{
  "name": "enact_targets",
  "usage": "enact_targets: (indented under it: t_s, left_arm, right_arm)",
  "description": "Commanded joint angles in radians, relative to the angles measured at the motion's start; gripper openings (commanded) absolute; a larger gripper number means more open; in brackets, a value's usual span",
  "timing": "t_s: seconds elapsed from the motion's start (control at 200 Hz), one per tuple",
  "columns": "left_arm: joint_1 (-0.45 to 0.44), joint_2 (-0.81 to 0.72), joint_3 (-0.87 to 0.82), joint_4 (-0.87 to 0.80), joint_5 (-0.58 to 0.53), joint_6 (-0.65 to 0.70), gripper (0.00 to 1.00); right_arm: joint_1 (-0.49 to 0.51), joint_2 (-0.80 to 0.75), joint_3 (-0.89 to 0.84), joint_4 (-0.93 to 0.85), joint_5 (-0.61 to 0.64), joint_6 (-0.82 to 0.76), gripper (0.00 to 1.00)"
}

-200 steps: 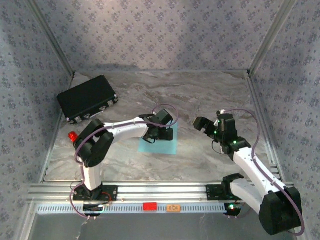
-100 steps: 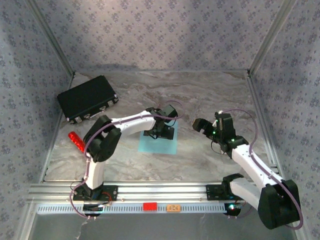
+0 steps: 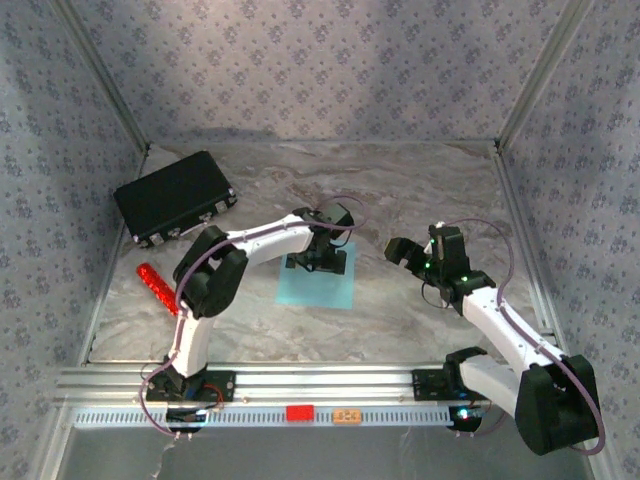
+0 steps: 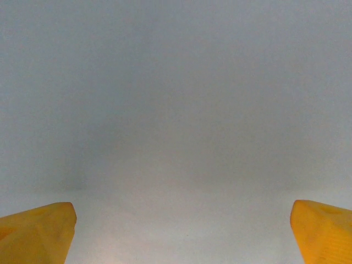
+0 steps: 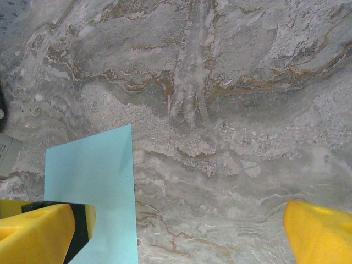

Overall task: Fold a paper plane with a square sheet of paper (pick it up from the middle)
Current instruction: Fold the square sheet of paper in half at the center of the table.

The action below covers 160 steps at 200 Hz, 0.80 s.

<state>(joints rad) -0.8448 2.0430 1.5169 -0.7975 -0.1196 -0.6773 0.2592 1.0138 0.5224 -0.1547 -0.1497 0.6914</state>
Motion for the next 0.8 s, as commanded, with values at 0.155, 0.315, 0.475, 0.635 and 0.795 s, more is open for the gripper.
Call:
enact_targets:
  t_s: [0.155,0.315,0.475,0.635,0.795]
  left_arm:
    - [0.001,0.035,0.025,-0.046,0.021,0.017,1.0]
    - [0.001,0.04,0.022,-0.037,0.029,0.012,1.0]
    - [-0.001,0.046,0.02,-0.036,0.034,0.009,1.0]
    - [-0.001,0.054,0.019,-0.034,0.032,0.006,1.0]
    - [-0.005,0.084,0.002,-0.03,0.03,0.0,1.0]
  right_arm:
    - [-0.006,-0.004,0.028,-0.036,0.006,-0.01,0.99]
    - [-0.006,-0.004,0.027,-0.037,0.0,-0.01,0.99]
    - [-0.007,0.0,0.029,-0.042,-0.003,-0.01,0.99]
    - [-0.009,0.008,0.028,-0.039,-0.003,-0.009,0.99]
    - [-0.009,0.017,0.027,-0.039,-0.002,-0.007,0.99]
